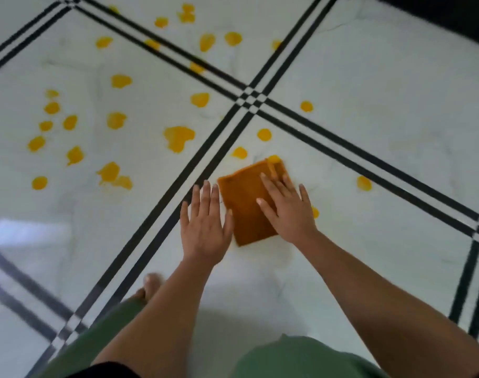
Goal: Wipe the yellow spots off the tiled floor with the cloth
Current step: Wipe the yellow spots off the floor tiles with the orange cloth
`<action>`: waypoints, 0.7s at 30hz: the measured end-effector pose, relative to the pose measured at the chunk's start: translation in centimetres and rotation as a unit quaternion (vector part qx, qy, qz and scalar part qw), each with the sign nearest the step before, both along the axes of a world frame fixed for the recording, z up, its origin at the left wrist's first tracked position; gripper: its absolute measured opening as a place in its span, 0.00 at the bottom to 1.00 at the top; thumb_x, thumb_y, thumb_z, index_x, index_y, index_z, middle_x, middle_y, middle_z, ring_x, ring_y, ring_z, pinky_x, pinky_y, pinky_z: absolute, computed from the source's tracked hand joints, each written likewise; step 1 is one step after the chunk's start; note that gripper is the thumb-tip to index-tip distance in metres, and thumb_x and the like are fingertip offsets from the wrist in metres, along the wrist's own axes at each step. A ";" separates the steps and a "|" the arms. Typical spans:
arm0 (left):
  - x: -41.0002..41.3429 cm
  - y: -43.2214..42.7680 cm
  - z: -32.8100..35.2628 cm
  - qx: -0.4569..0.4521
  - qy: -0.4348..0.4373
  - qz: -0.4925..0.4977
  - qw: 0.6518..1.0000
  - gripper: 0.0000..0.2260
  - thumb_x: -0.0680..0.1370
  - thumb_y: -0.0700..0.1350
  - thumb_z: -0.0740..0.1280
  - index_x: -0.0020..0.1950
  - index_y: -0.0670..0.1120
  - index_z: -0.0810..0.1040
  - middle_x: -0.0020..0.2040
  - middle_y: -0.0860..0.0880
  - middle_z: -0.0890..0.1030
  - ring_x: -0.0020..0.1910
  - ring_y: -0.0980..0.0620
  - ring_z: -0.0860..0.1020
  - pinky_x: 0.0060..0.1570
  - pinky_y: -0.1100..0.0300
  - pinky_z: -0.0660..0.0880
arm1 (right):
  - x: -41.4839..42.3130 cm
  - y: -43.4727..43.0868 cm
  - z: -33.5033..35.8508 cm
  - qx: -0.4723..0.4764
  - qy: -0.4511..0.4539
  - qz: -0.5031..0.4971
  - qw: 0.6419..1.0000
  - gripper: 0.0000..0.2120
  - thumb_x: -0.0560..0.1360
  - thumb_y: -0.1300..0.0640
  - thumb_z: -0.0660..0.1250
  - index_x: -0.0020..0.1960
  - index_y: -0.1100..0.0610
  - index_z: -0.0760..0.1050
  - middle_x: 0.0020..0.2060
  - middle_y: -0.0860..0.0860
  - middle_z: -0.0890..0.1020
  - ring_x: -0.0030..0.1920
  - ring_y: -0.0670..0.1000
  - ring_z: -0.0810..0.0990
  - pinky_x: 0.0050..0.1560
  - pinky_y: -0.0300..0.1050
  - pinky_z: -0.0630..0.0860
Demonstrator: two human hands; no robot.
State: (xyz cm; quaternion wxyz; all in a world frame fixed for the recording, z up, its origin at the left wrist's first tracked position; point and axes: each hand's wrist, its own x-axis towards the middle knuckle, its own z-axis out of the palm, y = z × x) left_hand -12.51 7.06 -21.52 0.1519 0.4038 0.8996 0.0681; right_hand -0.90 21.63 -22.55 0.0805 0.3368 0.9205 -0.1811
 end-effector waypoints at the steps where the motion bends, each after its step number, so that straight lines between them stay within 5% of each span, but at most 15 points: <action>1: 0.3 1.4 -0.5 0.002 -0.015 -0.017 1.000 0.32 0.75 0.60 0.34 0.77 0.48 0.43 0.77 0.50 0.45 0.75 0.51 0.40 0.72 0.50 0.39 | 1.4 0.3 0.1 0.004 0.005 -0.031 0.999 0.29 0.77 0.38 0.40 0.76 0.47 0.46 0.76 0.49 0.54 0.76 0.52 0.47 0.73 0.54 0.42; 11: 3.5 9.9 -4.8 -0.021 0.056 -0.189 0.980 0.37 0.73 0.69 0.40 0.77 0.50 0.47 0.77 0.45 0.51 0.75 0.36 0.46 0.67 0.34 0.39 | 11.1 3.3 -0.7 0.062 0.001 -0.176 0.982 0.31 0.76 0.41 0.39 0.75 0.53 0.55 0.74 0.52 0.63 0.75 0.53 0.54 0.71 0.50 0.44; 15: 8.9 8.9 -4.3 -0.034 0.033 -0.263 0.964 0.37 0.72 0.71 0.46 0.75 0.52 0.56 0.75 0.42 0.58 0.73 0.31 0.51 0.64 0.28 0.44 | 13.5 4.1 -0.8 0.069 0.001 -0.222 0.973 0.32 0.75 0.41 0.38 0.75 0.54 0.56 0.74 0.53 0.62 0.75 0.54 0.53 0.72 0.52 0.46; 21: 8.0 16.7 -4.5 -0.046 0.043 -0.107 0.992 0.39 0.71 0.72 0.42 0.76 0.54 0.40 0.77 0.43 0.44 0.72 0.32 0.39 0.63 0.26 0.39 | 16.3 6.1 -2.2 0.058 0.008 -0.296 0.953 0.34 0.74 0.39 0.36 0.76 0.51 0.52 0.75 0.50 0.57 0.76 0.51 0.48 0.72 0.49 0.41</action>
